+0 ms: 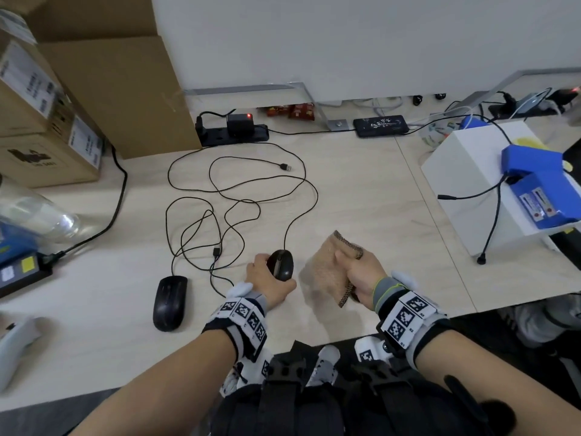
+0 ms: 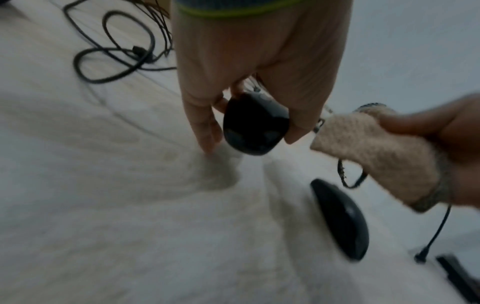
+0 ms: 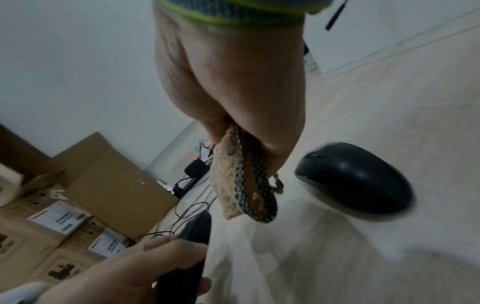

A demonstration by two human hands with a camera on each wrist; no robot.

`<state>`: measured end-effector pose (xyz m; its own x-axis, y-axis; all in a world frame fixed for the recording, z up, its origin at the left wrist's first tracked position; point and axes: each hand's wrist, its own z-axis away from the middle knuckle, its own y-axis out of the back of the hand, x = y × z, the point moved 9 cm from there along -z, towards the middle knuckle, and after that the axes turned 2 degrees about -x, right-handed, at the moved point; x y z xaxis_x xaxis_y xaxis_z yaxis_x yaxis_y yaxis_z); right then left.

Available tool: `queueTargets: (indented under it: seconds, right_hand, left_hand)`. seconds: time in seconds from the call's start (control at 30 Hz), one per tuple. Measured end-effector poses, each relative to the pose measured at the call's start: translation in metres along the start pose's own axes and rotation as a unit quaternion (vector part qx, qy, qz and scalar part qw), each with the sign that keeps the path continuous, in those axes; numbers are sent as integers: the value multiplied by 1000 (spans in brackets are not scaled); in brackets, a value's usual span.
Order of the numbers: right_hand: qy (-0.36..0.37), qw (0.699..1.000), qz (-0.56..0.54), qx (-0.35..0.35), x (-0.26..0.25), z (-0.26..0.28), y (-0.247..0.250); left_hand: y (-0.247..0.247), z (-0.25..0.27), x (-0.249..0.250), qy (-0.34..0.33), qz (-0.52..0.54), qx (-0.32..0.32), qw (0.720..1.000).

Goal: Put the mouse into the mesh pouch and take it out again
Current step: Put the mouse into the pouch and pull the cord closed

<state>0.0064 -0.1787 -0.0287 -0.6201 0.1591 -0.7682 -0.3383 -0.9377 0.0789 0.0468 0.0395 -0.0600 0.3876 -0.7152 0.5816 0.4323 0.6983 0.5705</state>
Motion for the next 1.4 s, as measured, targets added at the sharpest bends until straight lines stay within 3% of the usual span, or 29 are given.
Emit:
queueTargets:
  seconds: [0.13,0.33,0.47,0.53,0.63,0.73,0.77,0.8,0.83,0.93,0.97,1.0,1.03,1.13,1.17,1.23,1.27,1.37,1.4]
  right_hand:
    - [120,993,-13,13,-70,17,-13]
    - [321,947,-20,27,-175,63,-44]
    - [405,909,94,-10,-193,81,-82]
    - [459,862,209,-44,-188,98,-106]
    - [564,762,304,-90,-174,132,-135]
    - [650,654,378,-82,-156,145,-146]
    - [664,634,387,-82,-156,142,-145]
    - [669,632,380,-87,-160,137,-141]
    - [660,654,361,-83,-168,129,-136]
    - [523,819,235,-17,-191,89,-107]
    - [492,847,202,-9,-191,85,-104]
    - [498,845,196,-8,-190,91,-108]
    - [531,821,211,-7,-188,104,-116]
    - [640,708,298,-13,-169,138,-139]
    - [656,685,315,-18,-166,139,-140]
    - [667,676,310,-45,-172,136,-138]
    - [649,703,286,-59,-178,127,-133]
    - [478,864,157,-9,-193,83,-105]
    - [445,885,135,8,-192,78,-102]
  left_hand:
    - [42,12,40,-70,269,-22,960]
    - [92,37,97,-152,384,-87,907]
    - [96,57,128,-158,466,-173,853]
    - [96,59,136,-135,527,-209,812]
    - [99,58,139,-88,619,-248,740]
    - [103,54,131,-71,633,-250,729]
    - [103,54,130,-71,628,-251,733]
    - [102,55,130,-78,614,-246,746]
    - [102,56,129,-88,592,-237,765]
    - [102,60,133,-123,526,-213,814]
    - [103,61,135,-129,521,-212,816]
    - [103,61,138,-133,528,-217,810]
    - [105,61,141,-134,544,-225,797]
    - [112,63,146,-125,601,-246,750]
    - [113,63,146,-119,608,-249,744]
    - [114,64,146,-120,598,-250,752]
    - [114,64,145,-125,575,-244,771]
    - [111,64,145,-134,518,-222,815]
    - [110,65,146,-136,513,-222,818]
